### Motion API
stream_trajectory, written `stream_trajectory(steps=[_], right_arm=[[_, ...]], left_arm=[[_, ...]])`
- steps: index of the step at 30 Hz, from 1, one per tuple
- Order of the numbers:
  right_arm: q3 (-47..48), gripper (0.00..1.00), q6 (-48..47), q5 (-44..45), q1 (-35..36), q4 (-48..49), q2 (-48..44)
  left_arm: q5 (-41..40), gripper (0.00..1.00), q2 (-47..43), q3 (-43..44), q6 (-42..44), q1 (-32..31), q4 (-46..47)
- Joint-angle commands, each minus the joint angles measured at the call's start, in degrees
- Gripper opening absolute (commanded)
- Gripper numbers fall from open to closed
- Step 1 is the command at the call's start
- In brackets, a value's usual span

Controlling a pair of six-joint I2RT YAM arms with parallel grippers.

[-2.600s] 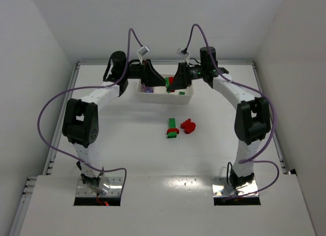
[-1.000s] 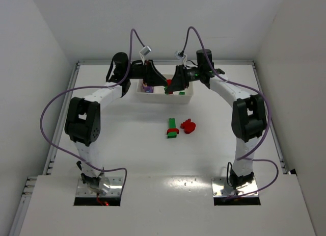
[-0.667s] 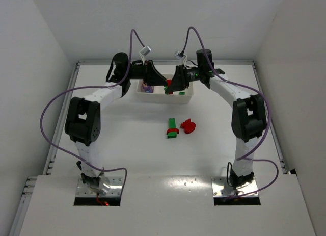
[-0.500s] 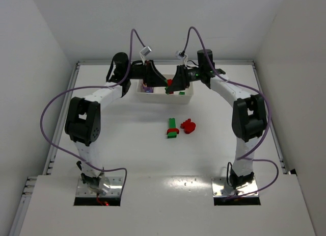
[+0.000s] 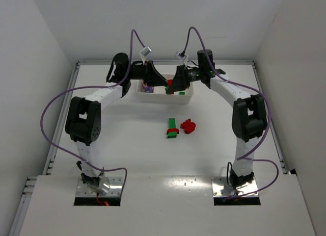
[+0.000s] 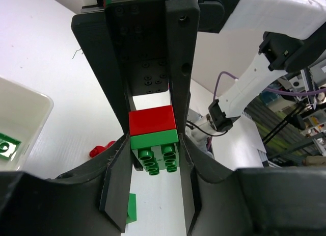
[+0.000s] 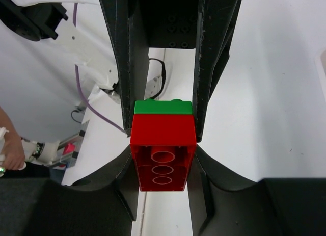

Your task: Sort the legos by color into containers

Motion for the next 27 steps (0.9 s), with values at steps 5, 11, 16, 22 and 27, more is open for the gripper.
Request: stream_trajectory(steps=[5, 11, 16, 22, 27], right_arm=[[-0.6, 0.09, -0.7, 2.3, -0.5, 1.7, -2.9], [-1.1, 0.69, -1.2, 3.4, -1.0, 0.1, -3.5], [-0.1, 0.69, -1.2, 2.9, -1.0, 0.1, -3.5], [0.5, 0.39, -0.7, 1.8, -1.5, 0.1, -3.0], [0.5, 0.3, -0.7, 0.6, -1.5, 0.6, -2.4]], left_arm=[[2.4, 0.1, -0.7, -0.1, 0.6, -0.3, 3.9], [2.4, 0.01, -1.2, -0.1, 3.6, -0.3, 1.5], [2.4, 0.0, -1.2, -0.1, 4.2, -0.3, 0.8], [2.4, 0.0, -1.2, -0.1, 4.2, -0.3, 0.8], [2.4, 0.0, -1.2, -0.1, 4.7, -0.3, 0.3]])
